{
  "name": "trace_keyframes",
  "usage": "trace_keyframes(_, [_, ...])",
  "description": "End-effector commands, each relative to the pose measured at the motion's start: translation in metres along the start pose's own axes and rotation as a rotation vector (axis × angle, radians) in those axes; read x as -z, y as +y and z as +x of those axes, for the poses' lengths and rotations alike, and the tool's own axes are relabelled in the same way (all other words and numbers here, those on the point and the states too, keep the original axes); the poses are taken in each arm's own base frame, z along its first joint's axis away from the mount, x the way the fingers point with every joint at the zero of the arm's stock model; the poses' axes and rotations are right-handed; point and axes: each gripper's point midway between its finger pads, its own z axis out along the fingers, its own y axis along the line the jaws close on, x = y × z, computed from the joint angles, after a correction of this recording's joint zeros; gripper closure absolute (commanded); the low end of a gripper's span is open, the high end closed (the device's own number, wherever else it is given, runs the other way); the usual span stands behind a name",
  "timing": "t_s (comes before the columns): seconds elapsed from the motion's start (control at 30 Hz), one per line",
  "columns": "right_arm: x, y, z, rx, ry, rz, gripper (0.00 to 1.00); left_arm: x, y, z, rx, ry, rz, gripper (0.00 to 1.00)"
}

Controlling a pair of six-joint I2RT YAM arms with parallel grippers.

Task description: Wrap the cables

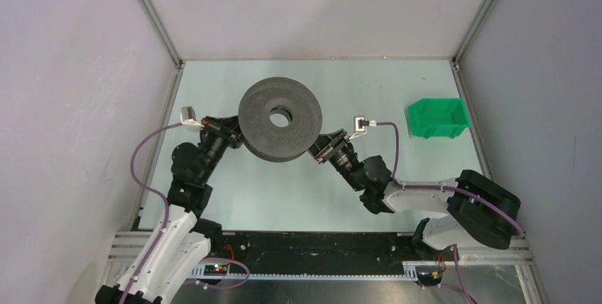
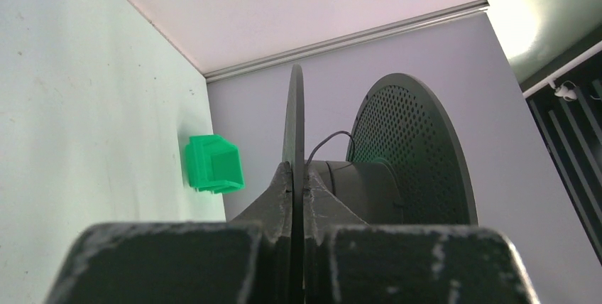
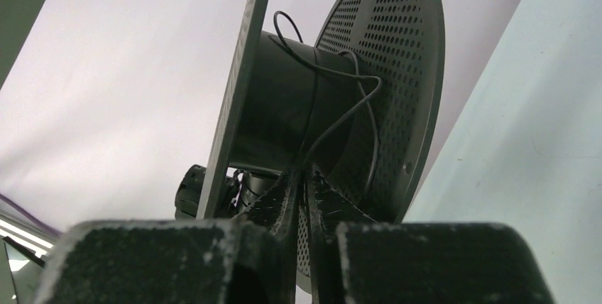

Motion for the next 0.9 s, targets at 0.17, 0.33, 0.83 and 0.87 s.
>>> trace_keyframes(0.17, [0.003,-0.008,-0.012,0.107,-0.018,0.101,0.82,0.015,-0.071,0.001,0.08,0.028,0.236,1.0])
trace_keyframes(0.33, [0.005,-0.007,-0.015,0.129,-0.015,0.109,0.79,0.015,-0.07,0.001,0.087,0.03,0.237,1.0])
trace_keyframes(0.83, [0.025,-0.002,-0.031,0.177,-0.025,0.167,0.75,0.014,-0.072,0.0,0.086,0.029,0.243,1.0])
trace_keyframes(0.87, [0.026,0.001,-0.033,0.175,-0.026,0.164,0.75,0.014,-0.073,0.0,0.085,0.028,0.246,1.0])
